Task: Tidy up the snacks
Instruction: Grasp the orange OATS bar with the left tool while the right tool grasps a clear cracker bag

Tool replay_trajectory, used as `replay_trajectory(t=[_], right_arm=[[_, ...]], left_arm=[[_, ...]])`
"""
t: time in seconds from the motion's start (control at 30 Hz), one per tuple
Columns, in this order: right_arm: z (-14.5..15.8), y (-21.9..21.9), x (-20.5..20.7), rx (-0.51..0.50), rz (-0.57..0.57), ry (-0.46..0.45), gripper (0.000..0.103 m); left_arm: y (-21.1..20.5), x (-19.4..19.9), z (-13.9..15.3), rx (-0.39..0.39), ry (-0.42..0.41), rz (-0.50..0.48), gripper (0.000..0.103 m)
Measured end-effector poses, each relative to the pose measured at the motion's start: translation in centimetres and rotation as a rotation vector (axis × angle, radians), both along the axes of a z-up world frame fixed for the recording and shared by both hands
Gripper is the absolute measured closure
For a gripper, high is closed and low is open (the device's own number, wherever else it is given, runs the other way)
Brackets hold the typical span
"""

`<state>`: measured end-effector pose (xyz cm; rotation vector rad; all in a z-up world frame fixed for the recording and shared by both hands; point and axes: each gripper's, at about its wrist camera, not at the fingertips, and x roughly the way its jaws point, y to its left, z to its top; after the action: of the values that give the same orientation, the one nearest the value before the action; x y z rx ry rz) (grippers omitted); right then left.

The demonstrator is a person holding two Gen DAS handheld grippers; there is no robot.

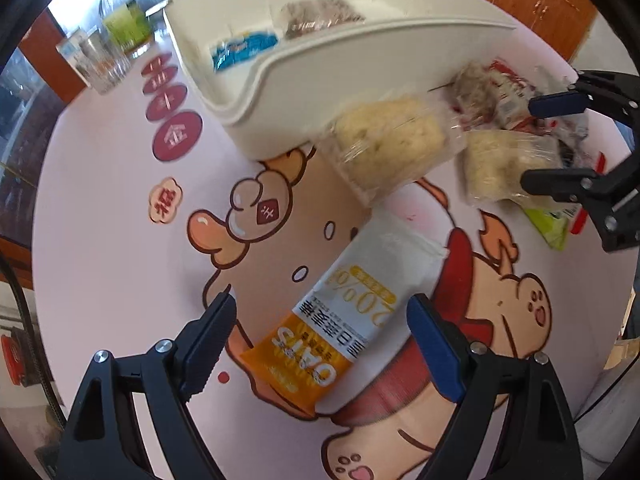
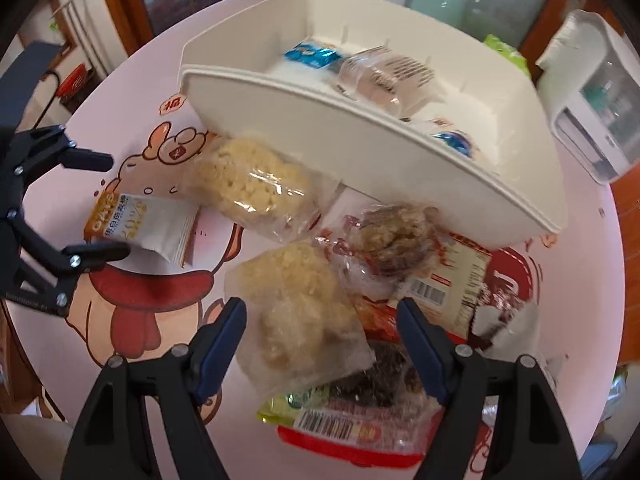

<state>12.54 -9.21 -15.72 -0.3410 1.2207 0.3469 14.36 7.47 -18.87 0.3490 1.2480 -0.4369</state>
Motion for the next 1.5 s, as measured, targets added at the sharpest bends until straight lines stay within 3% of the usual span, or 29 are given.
replay_trajectory(t=[0.33, 0.53, 0.67, 0.7, 0.77, 0.83, 1.0, 1.23, 1.5], right_arm=[[-2.0, 0.9, 2.1, 0.026, 0.080, 0.097, 0.025], [-2.9, 1.7, 2.0, 0.017, 0.145, 0.142, 0.025], [-3.4, 2.4, 1.5, -0.001, 0.180, 0.147, 0.025], [-3.4, 2.5, 1.4, -0.003, 0.185, 0.147, 0.025], [-3.6, 2.9, 0.9, -0.002, 0.189, 0.144, 0.030], [-3.6, 3.2, 0.7, 0.030, 0.193, 0.162, 0.057], [-3.2, 3.4, -0.6, 0.048, 0.156, 0.127, 0.070], [-1.0, 2.0, -2.9, 0.095, 0.037, 0.063, 0.072], [3.2, -1.0, -4.2, 0.209, -0.101, 0.002, 0.073]], left_arm=[[-0.4, 1.2, -2.0, 0.030, 0.081, -0.052, 0.018], [-0.8, 1.7, -1.6, 0.015, 0.082, -0.035, 0.036], [-1.5, 1.6, -0.9, 0.014, 0.080, -0.036, 0.061], [-1.8, 1.3, -0.6, 0.017, 0.080, -0.034, 0.063], [-2.3, 1.0, -0.6, 0.021, 0.073, -0.021, 0.065], [-2.7, 0.1, -0.8, 0.015, 0.070, 0.004, 0.066], [-2.1, -1.2, -0.4, -0.044, 0.081, 0.106, 0.067], [-0.2, -3.8, 1.2, -0.157, 0.094, 0.270, 0.068], [-0.5, -6.8, 5.0, -0.237, 0.048, 0.275, 0.068]])
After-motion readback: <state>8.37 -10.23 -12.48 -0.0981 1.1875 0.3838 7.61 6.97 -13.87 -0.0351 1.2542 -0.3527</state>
